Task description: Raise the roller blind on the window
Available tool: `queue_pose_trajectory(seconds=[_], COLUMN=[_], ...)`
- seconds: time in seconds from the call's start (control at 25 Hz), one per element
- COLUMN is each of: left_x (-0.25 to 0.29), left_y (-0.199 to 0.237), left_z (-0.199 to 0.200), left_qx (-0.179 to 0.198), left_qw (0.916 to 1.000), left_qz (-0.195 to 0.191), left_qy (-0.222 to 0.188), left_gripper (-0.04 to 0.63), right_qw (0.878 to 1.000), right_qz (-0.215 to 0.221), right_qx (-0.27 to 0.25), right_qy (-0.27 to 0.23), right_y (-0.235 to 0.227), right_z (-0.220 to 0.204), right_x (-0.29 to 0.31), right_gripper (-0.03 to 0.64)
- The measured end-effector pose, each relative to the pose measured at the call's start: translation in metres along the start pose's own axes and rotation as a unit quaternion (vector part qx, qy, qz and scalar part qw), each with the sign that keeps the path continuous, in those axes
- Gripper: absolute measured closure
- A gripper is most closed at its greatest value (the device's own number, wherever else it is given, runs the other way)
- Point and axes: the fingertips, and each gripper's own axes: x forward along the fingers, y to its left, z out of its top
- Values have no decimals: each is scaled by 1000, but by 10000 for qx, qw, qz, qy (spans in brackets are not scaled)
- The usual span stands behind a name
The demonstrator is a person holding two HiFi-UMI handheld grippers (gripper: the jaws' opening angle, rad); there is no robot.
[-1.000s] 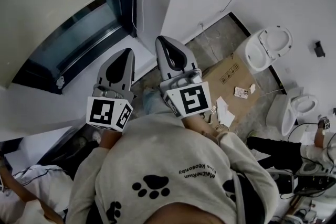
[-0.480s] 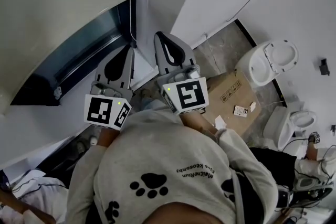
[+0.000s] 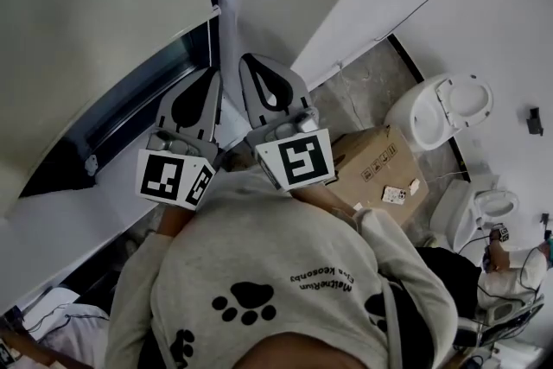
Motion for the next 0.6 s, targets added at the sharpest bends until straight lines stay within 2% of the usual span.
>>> queue_pose_trajectory(seconds=[0.24,0.36,0.6], left_x=[8,12,22], left_y=[17,28,45], left_z=[1,1,-1], left_qx=[-30,-94,-110], left_qw=[9998,9994,9976], left_qz=[-156,-277,-617], left_qy=[106,184,279], left_gripper=[589,589,589], right_qw=[9998,9989,9962], right_qz=[-156,-367,-800], right_qx=[73,45,50], right_qy=[109,289,326], right_y=[4,1,-2], right_z=[-5,-11,-21], right_x=[17,26,47], right_gripper=[607,607,600])
